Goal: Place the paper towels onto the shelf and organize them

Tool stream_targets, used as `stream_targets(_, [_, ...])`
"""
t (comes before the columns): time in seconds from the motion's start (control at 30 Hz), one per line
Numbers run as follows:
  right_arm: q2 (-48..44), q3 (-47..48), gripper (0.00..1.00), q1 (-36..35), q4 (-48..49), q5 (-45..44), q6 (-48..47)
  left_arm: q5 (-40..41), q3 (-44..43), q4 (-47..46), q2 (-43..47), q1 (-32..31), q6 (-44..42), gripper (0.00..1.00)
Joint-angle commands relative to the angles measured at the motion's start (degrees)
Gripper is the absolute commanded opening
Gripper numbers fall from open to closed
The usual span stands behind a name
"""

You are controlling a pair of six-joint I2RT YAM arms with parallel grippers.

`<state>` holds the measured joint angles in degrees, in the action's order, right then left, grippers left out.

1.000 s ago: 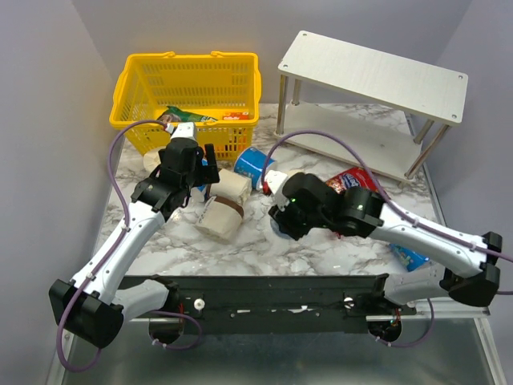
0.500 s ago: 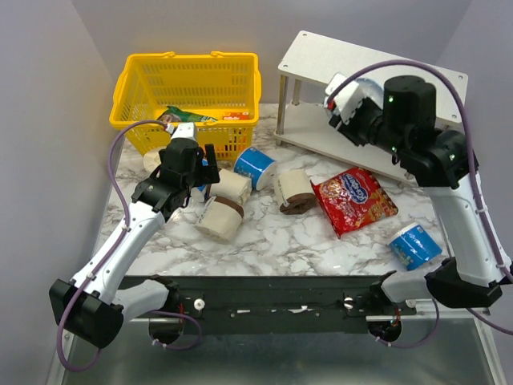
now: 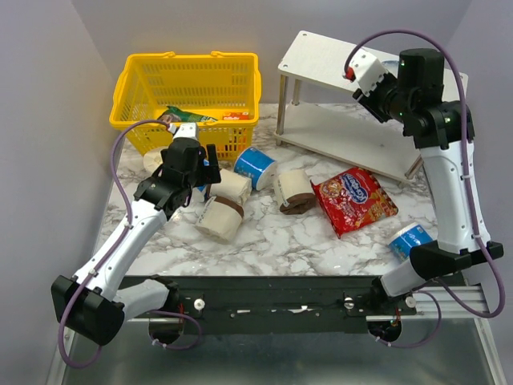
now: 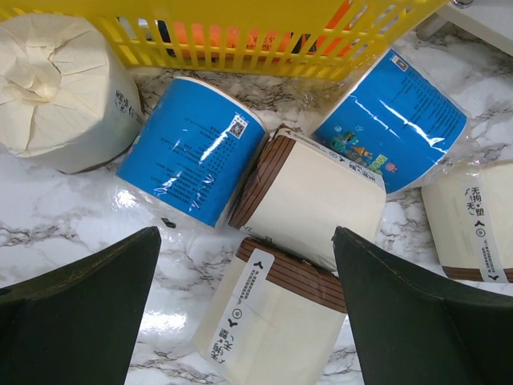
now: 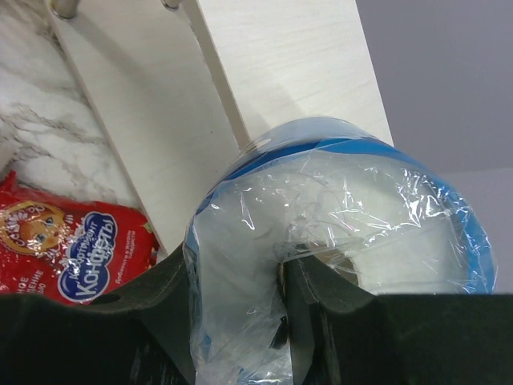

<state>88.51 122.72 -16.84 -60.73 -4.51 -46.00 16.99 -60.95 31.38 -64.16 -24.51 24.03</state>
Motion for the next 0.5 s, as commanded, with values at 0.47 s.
stream_targets(0.47, [2.72, 3.5, 0.46, 7.26, 9.21, -2.43, -3.13, -0.21, 0.3, -0.79, 0.35, -0.45, 0.4, 0.99])
